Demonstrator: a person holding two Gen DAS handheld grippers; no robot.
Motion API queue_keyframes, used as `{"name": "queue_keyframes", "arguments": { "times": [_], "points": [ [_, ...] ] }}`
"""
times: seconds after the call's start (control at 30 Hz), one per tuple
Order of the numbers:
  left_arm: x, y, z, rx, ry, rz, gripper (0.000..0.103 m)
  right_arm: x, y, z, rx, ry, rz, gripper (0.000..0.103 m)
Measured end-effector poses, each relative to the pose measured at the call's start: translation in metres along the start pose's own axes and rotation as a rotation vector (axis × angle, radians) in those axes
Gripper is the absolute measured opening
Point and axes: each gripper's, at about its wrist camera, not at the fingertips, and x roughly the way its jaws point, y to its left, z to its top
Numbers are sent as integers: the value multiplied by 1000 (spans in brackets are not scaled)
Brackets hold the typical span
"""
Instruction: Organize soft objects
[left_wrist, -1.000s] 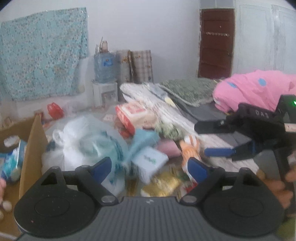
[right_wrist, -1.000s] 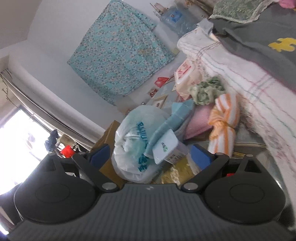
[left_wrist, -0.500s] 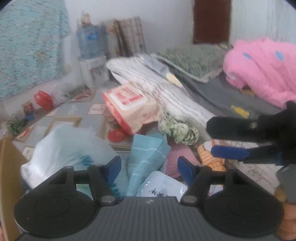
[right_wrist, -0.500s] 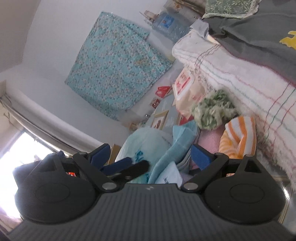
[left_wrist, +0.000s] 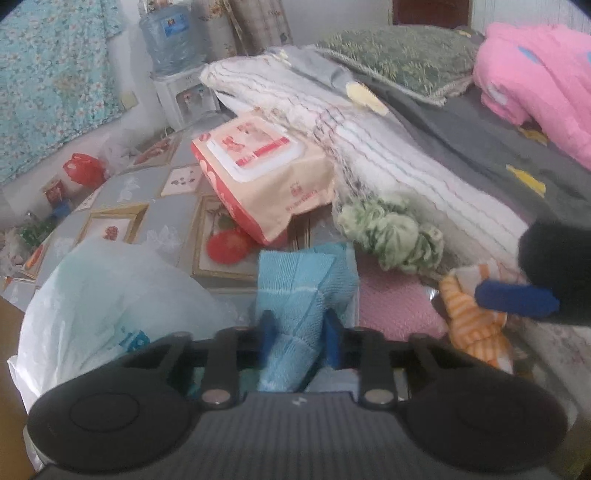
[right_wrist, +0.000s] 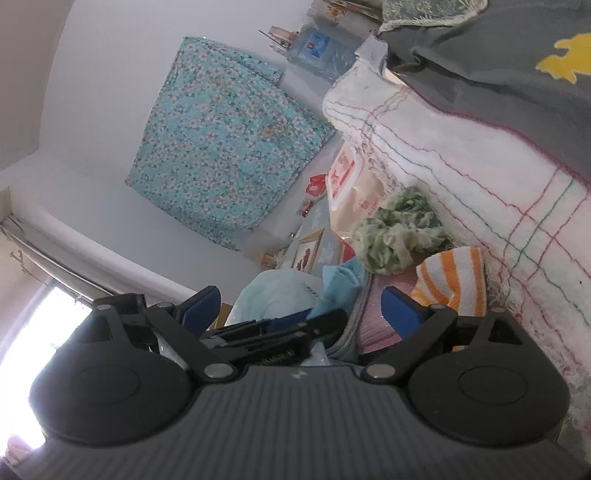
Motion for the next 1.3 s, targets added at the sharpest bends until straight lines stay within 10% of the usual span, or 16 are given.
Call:
{"name": "queue_keyframes", "arguments": {
  "times": [0.83, 1.3],
  "points": [
    [-145, 11, -1, -115, -422, 58, 8, -17, 8, -18, -13, -1, 38, 95],
    [-201, 30, -103, -389, -376, -331, 8, -72, 16, -31, -20, -61, 77, 95]
  ]
}}
